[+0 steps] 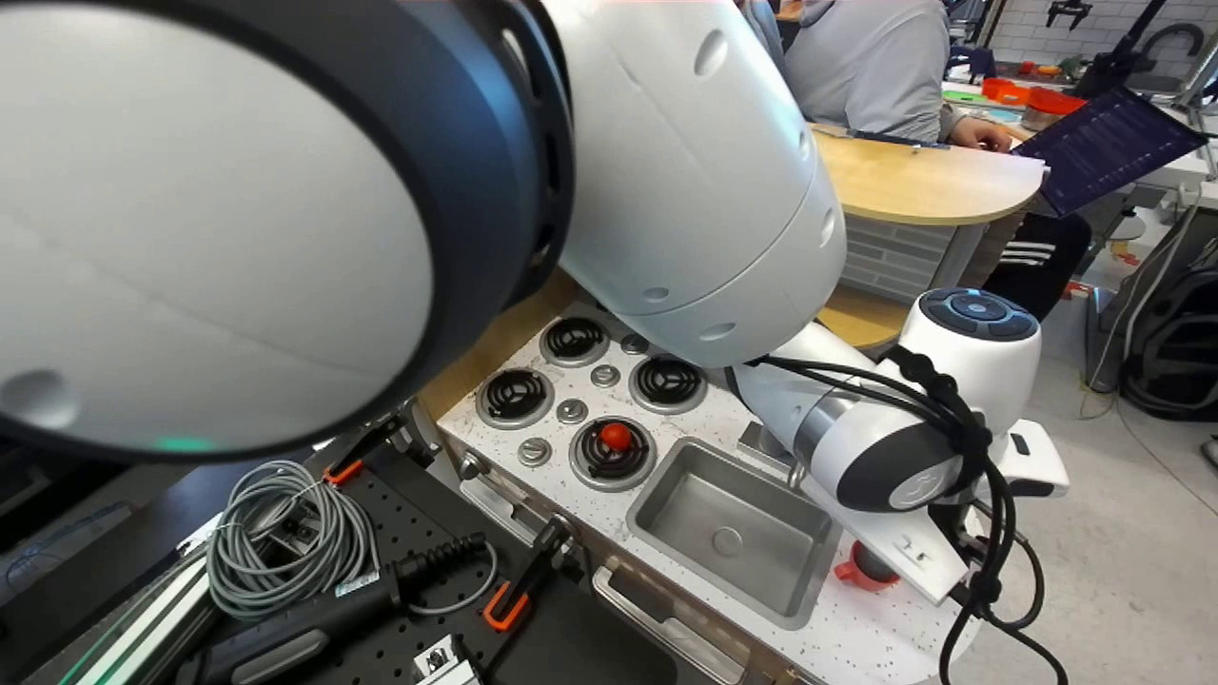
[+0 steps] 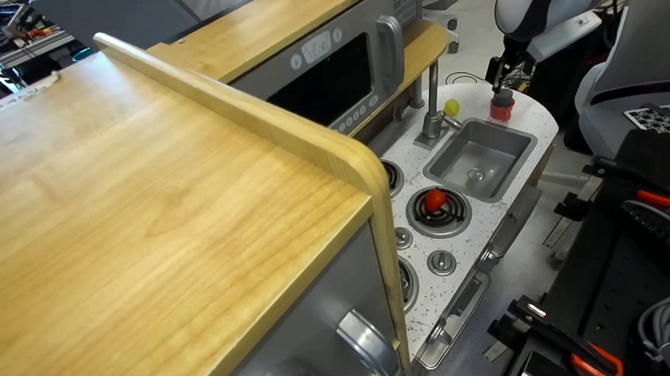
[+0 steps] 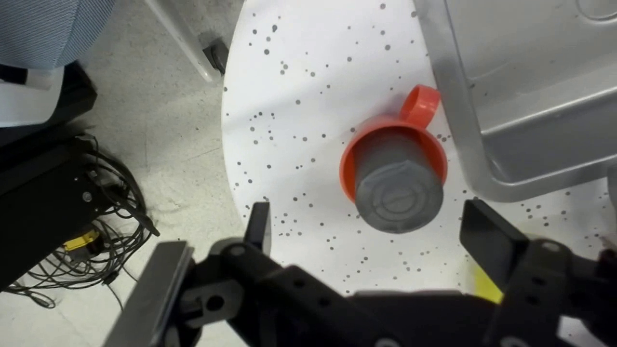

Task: Remove the gray object from the orange object

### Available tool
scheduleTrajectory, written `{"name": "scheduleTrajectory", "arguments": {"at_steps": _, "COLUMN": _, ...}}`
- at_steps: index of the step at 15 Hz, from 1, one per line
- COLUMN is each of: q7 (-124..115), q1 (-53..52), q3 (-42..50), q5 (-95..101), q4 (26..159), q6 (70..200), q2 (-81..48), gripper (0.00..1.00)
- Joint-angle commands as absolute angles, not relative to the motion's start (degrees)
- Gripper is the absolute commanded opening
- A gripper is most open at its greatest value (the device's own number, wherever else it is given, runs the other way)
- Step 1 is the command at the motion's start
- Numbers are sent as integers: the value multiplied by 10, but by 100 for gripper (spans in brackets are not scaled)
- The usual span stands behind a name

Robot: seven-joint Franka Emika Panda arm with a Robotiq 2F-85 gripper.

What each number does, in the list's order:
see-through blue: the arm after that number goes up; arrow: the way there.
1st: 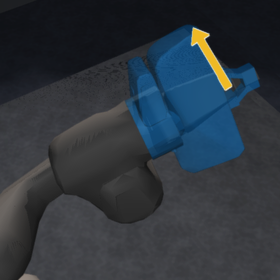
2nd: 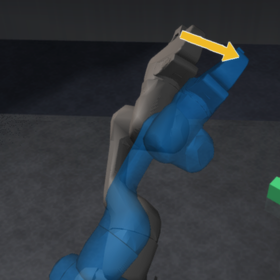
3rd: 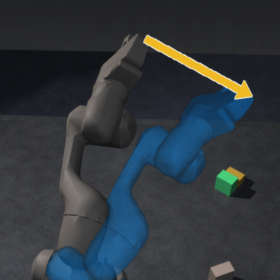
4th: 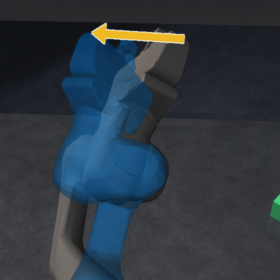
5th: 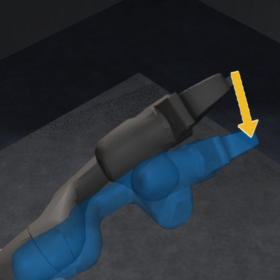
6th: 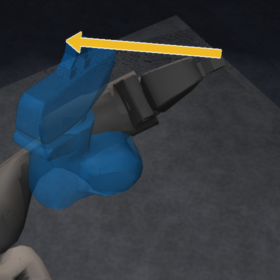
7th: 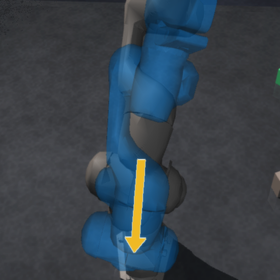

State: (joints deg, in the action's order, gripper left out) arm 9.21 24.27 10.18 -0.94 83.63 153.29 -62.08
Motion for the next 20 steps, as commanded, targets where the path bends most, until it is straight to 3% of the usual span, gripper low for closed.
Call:
{"name": "scheduleTrajectory", "arguments": {"at_steps": 1, "q7": 112, "q1": 243, "q3": 92, "q5": 6, "q4": 805, "q6": 1498, "q2": -640, "gripper": 100}}
{"name": "scheduleTrajectory", "arguments": {"at_steps": 14, "q7": 147, "q1": 239, "q3": 89, "q5": 33, "q4": 776, "q6": 1477, "q2": -665, "gripper": 99}}
{"name": "scheduleTrajectory", "arguments": {"at_steps": 15, "q7": 147, "q1": 239, "q3": 88, "q5": 34, "q4": 773, "q6": 1475, "q2": -666, "gripper": 74}}
{"name": "scheduleTrajectory", "arguments": {"at_steps": 17, "q7": 146, "q1": 239, "q3": 89, "q5": 38, "q4": 770, "q6": 1475, "q2": -669, "gripper": 71}}
{"name": "scheduleTrajectory", "arguments": {"at_steps": 20, "q7": 146, "q1": 240, "q3": 90, "q5": 39, "q4": 765, "q6": 1473, "q2": -672, "gripper": 48}}
